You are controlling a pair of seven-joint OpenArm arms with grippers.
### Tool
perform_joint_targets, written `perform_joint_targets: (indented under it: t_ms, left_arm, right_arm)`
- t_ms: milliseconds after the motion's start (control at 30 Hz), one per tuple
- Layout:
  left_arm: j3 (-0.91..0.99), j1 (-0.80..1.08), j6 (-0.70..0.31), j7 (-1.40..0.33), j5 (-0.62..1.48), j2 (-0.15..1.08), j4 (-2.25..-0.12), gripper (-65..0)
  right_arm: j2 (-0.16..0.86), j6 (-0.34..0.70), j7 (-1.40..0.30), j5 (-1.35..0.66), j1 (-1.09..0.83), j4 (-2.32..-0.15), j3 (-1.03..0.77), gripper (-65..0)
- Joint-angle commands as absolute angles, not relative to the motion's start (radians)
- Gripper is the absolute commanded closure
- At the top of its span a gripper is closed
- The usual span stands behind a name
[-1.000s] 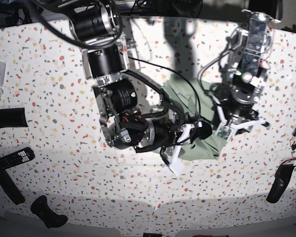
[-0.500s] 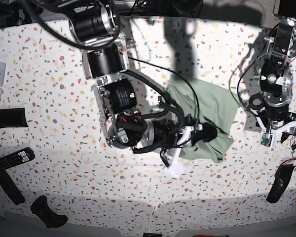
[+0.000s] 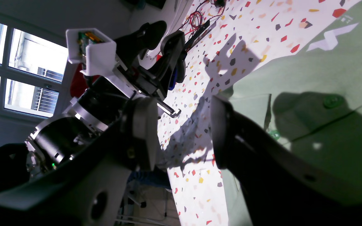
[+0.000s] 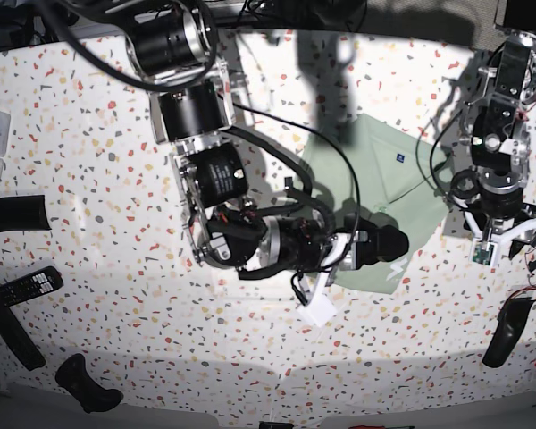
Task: Fold the T-shirt properly
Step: 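Lay the folded shirt down and release it with both grippers, then grasp the folded shirt's edges with both grippers and pull it flat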
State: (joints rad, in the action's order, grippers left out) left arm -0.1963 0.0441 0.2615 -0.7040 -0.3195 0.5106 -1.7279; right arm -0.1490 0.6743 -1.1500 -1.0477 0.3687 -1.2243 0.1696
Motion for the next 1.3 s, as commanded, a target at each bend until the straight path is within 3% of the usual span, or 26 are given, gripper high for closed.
perform_joint_targets:
  t_ms: [0,100,267,400,633,767,900,1067,1267]
  left_arm:
    - [-0.190,0.028,0.278,-0.687,-0.339,0.524,-1.748,-19.6]
    - [-0.190,0.028,0.278,-0.720,-0.331,0.524,-1.748,-19.6]
    - [-0.190,0.028,0.278,-0.731,-0.250,0.501,-1.752,-19.6]
    - [-0.190,0.028,0.277,-0.733,-0.161,0.435,-1.812,-19.6]
    - [-0.191,0.085,0.159,-0.752,-0.018,0.310,-2.040,-19.6]
    - [-0.192,0.151,0.141,-0.751,0.043,0.291,-2.060,-19.6]
    - [-0.192,0.252,0.135,-0.730,0.113,0.291,-2.060,-19.6]
    - [-0.192,0.372,0.033,-0.630,0.143,0.242,-2.049,-19.6]
    - [-0.192,0.394,-0.017,-0.620,0.141,0.174,-1.987,-19.6]
  right_arm:
    - [-0.157,0.698,-1.135,-1.069,0.402,-1.243,0.170,-26.4]
    - [-0.157,0.698,-1.068,-0.930,0.422,-1.243,0.170,-26.4]
    - [-0.157,0.698,-0.745,-0.474,0.455,-1.235,0.170,-26.3]
    - [-0.157,0.698,-0.630,-0.293,0.482,-1.199,0.170,-26.3]
    - [-0.157,0.698,-0.522,-0.236,0.635,-0.878,0.170,-26.3]
    - [-0.157,0.698,-0.483,-0.180,0.712,-0.707,0.170,-26.3]
    - [-0.157,0.698,-0.473,-0.106,0.701,-0.689,0.170,-26.3]
    - [-0.157,0.698,-0.476,-0.107,0.653,-0.689,0.170,-26.3]
    - [-0.154,0.698,-0.524,-0.109,0.573,-0.690,0.170,-26.3]
